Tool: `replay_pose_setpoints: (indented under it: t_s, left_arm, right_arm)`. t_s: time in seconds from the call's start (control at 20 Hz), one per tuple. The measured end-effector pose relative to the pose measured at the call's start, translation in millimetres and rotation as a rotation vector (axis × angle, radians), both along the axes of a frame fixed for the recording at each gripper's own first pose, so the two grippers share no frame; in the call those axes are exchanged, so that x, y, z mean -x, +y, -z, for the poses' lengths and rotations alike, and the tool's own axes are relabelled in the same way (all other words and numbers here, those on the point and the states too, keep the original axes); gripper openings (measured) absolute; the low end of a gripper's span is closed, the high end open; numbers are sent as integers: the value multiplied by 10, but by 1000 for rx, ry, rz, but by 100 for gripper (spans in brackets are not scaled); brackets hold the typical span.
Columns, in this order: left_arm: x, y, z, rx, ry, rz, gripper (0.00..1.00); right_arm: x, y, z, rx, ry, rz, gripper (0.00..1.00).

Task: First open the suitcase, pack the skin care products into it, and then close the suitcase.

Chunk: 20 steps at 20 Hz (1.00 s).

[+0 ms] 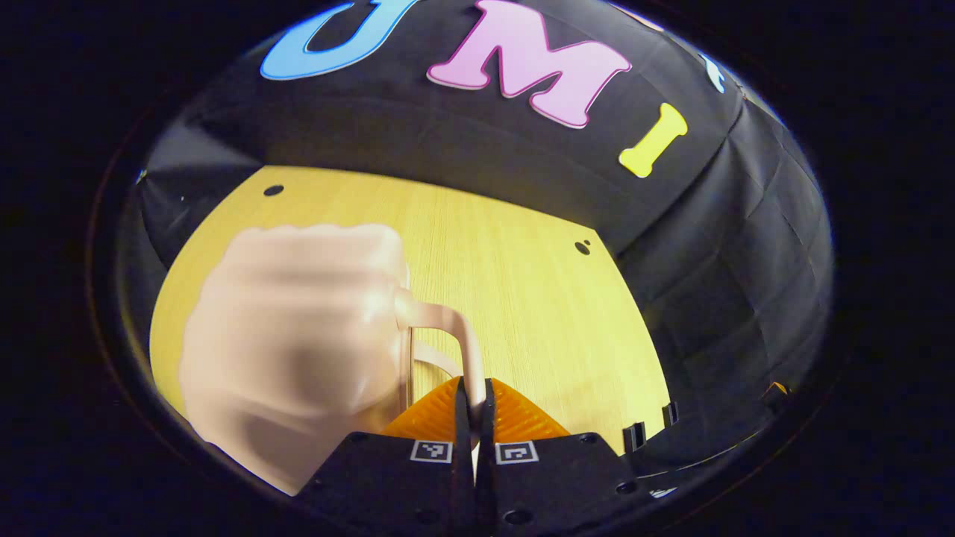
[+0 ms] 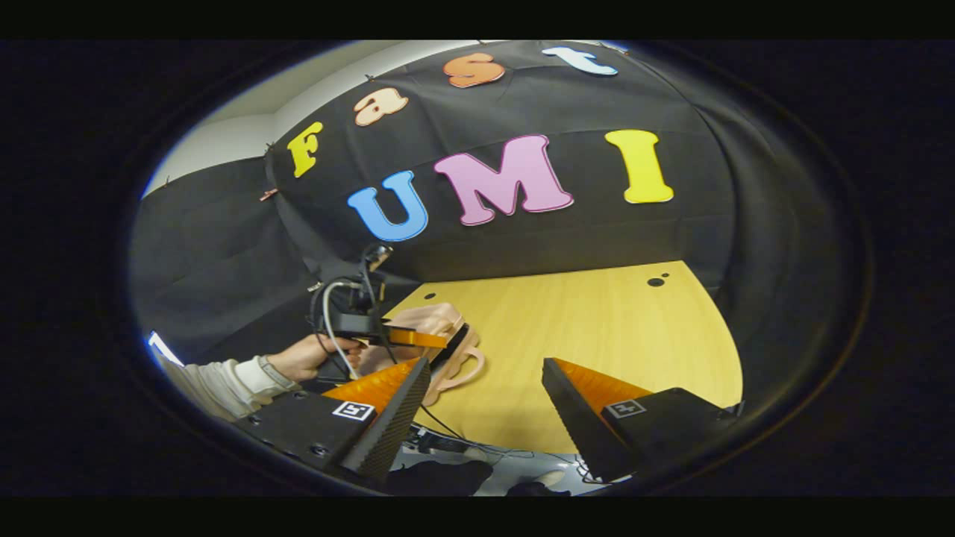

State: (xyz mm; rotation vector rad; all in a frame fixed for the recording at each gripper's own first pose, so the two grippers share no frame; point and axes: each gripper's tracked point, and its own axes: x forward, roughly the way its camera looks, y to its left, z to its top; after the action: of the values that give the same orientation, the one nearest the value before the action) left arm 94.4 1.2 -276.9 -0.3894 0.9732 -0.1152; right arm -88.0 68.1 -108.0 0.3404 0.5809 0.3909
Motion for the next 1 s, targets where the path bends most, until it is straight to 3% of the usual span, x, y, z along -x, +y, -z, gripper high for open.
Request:
replay_pose_setpoints:
  t_s: [0.2, 0.3, 0.4, 0.45, 0.55, 0.75, 0.9, 1.0]
  left_arm:
    - [34, -198, 293, -32, -1, 4, 8]
    - [-76, -265, 94, -34, -102, -5, 17]
    - [-175, -297, -457, -11, -277, -37, 39]
    - [-182, -253, -705, -28, -356, -50, 73]
    - [-55, -218, -1168, -78, -462, -34, 94]
    - [171, -153, -2221, -219, -719, -53, 95]
    - [554, -42, -2882, -310, -845, -146, 95]
    - [826, -33, -3209, -354, -913, -162, 95]
  right_arm:
    - [161, -299, 150, 54, 17, -5, 96]
    - [193, -371, 237, 65, 28, -14, 96]
    - [168, -397, 281, 73, 12, -19, 96]
    - [144, -387, 292, 71, 2, -20, 96]
    - [70, -341, 282, 64, -20, -13, 96]
    - [-111, -253, -130, 116, -198, 12, 96]
    - [-367, -285, -567, 127, -350, 112, 98]
    - [-553, -367, -926, 124, -453, 205, 97]
